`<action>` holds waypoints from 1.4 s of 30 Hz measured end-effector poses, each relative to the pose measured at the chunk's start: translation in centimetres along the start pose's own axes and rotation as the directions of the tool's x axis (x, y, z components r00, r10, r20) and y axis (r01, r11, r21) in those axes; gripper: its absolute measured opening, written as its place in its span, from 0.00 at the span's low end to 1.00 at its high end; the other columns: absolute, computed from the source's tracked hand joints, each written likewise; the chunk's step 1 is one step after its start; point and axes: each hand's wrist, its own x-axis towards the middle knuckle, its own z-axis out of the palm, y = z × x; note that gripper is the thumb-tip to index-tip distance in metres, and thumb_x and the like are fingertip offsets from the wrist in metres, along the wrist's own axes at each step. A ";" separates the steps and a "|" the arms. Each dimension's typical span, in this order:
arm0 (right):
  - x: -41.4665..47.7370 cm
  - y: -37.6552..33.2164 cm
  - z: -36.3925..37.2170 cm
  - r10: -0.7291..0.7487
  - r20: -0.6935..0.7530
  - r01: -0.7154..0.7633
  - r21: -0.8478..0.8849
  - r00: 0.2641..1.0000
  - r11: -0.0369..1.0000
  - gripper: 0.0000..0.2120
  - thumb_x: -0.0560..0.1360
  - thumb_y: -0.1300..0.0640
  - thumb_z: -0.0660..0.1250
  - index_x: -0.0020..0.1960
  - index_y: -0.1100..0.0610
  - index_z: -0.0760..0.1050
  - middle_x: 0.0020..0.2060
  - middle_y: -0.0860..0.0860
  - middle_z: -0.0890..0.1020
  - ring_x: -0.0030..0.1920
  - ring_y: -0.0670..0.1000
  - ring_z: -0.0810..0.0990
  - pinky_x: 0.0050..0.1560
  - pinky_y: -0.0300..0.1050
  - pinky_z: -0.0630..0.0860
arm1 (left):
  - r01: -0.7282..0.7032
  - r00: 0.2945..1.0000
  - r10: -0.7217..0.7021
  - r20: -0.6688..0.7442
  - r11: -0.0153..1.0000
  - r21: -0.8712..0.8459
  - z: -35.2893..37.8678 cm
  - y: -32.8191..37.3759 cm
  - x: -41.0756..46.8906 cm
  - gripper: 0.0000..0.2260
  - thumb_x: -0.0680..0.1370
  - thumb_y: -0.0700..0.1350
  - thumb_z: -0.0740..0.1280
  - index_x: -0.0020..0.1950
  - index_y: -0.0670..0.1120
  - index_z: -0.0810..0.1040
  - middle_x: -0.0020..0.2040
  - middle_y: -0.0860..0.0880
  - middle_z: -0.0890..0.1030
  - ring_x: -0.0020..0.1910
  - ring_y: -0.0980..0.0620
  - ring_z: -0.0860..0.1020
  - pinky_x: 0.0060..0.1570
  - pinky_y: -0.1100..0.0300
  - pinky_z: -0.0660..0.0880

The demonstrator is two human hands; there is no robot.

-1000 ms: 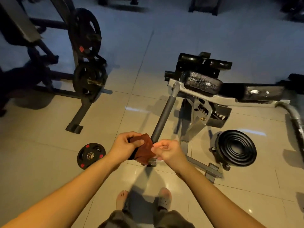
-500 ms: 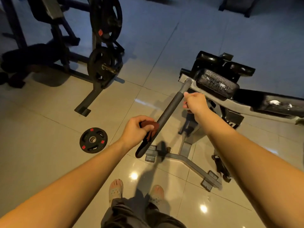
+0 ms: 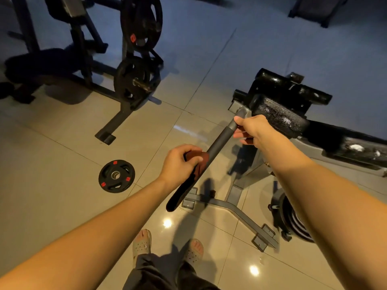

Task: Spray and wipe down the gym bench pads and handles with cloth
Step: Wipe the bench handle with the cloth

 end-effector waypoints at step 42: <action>1.7 -0.8 0.6 0.056 0.095 -0.051 -0.053 0.994 0.997 0.14 0.81 0.47 0.68 0.54 0.59 0.79 0.39 0.55 0.86 0.39 0.52 0.85 0.61 0.58 0.78 | -0.068 0.993 0.074 -0.095 0.996 0.063 -0.4 -2.9 -2.3 0.07 0.79 0.42 0.72 0.56 0.51 0.82 0.52 0.57 0.81 0.54 0.59 0.79 0.56 0.63 0.76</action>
